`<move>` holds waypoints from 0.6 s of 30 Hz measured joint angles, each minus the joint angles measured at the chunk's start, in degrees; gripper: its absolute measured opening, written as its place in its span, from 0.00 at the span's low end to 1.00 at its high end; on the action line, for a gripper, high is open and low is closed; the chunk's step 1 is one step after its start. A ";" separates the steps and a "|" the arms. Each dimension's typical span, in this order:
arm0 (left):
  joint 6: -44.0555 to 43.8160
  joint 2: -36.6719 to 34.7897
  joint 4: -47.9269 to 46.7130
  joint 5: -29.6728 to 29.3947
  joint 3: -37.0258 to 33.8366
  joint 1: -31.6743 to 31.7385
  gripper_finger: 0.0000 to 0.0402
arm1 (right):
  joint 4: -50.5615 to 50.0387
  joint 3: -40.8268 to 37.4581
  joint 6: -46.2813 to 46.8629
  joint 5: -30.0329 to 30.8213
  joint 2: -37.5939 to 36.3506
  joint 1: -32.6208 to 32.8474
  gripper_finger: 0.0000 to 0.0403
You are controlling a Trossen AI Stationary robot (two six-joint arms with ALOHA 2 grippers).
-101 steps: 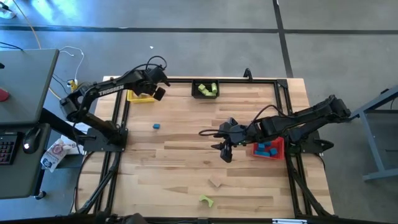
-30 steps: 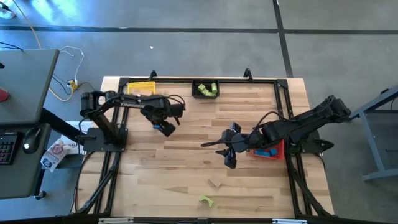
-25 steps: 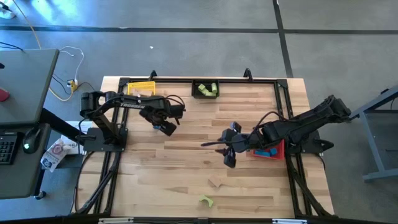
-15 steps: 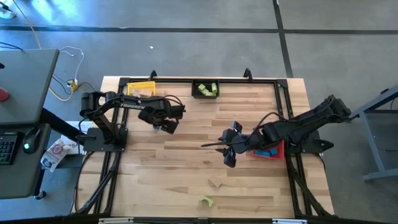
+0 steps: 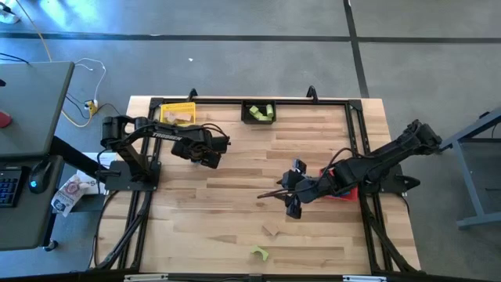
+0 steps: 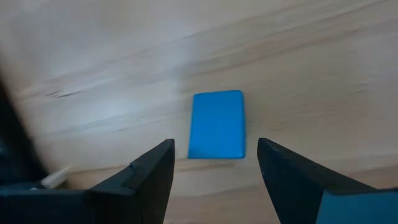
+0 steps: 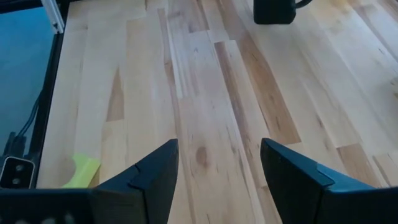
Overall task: Sort & place blocks by color
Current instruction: Put the blue block into the red basket
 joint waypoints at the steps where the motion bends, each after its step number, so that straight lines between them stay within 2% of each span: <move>1: 0.02 0.00 1.02 0.12 -0.37 0.00 0.53 | 0.00 0.00 0.00 0.15 0.00 -0.01 0.53; 12: 1.61 0.00 3.84 0.14 -1.44 1.36 0.53 | 0.01 0.00 0.01 0.39 0.00 -0.04 0.53; 18: 3.54 0.00 3.80 0.14 -1.44 1.38 0.46 | 0.02 0.00 0.02 0.38 0.00 -0.04 0.53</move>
